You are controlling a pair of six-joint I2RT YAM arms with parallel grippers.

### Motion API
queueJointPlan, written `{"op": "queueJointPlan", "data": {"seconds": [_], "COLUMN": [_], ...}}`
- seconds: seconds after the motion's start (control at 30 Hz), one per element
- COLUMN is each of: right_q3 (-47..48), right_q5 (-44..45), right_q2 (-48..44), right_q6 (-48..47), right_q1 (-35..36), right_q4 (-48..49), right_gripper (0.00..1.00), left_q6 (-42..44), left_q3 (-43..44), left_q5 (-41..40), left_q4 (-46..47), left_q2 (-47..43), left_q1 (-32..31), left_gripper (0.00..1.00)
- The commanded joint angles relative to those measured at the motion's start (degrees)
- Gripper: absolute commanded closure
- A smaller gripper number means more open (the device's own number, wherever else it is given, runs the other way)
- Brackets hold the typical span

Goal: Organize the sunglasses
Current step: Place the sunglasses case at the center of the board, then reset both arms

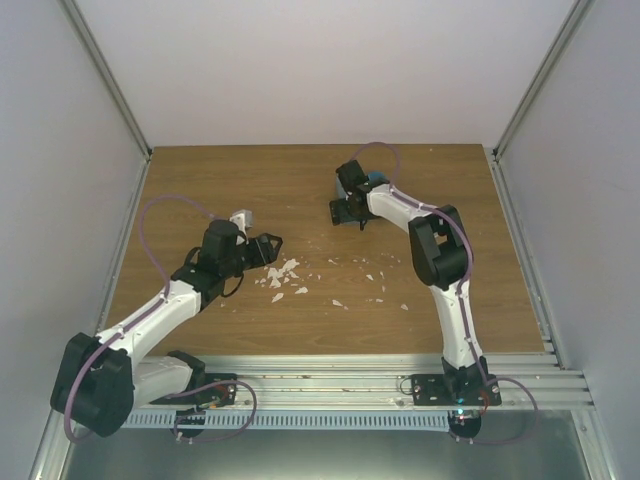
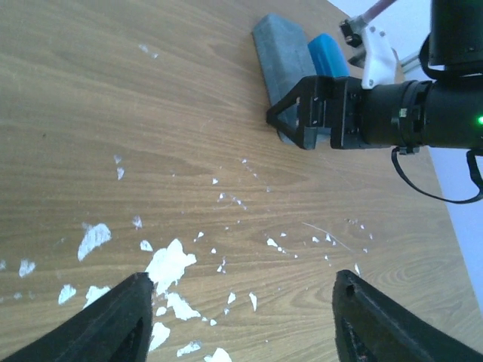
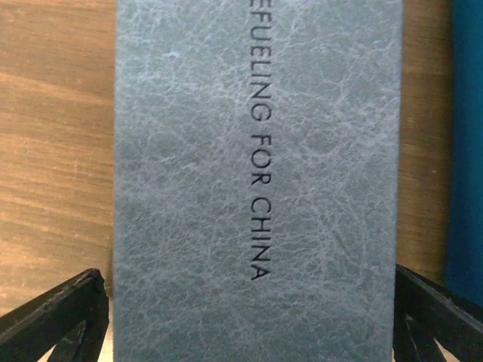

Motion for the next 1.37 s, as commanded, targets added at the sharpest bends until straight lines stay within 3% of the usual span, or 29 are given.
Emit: {"op": "queueJointPlan", "data": {"seconds": [0.0, 0.13, 0.23, 0.5, 0.77, 1.03, 1.33], "right_q3": [-2.1, -11.9, -21.6, -45.1, -51.7, -51.4, -51.6], "right_q5": [-3.8, -4.8, -2.7, 13.3, 20.6, 29.3, 29.7], "right_q2": [-4.7, -16.6, -27.3, -63.1, -90.6, -105.4, -108.3], "right_q6": [0.7, 1.9, 4.1, 9.9, 12.6, 15.0, 16.3], "right_q1": [-0.5, -0.4, -0.3, 0.3, 0.3, 0.3, 0.3], "right_q4": [1.9, 6.0, 7.9, 6.8, -2.2, -6.3, -6.3], "right_gripper": [0.02, 0.00, 0.00, 0.00, 0.01, 0.00, 0.00], "left_q6": [3.6, 7.0, 9.0, 14.5, 19.0, 21.6, 22.8], "left_q3": [3.7, 6.1, 8.7, 14.2, 13.3, 9.8, 7.9], "left_q5": [0.9, 1.2, 0.8, -3.9, -12.9, -18.4, -18.7], "left_q4": [-0.6, -2.9, -6.1, -13.3, -13.9, -13.2, -13.0], "left_q2": [-1.1, -3.6, -5.1, -14.3, -27.9, -38.6, -43.4], "left_q1": [0.3, 0.3, 0.3, 0.3, 0.2, 0.2, 0.1], "left_gripper": [0.31, 0.02, 0.01, 0.01, 0.01, 0.01, 0.01]}}
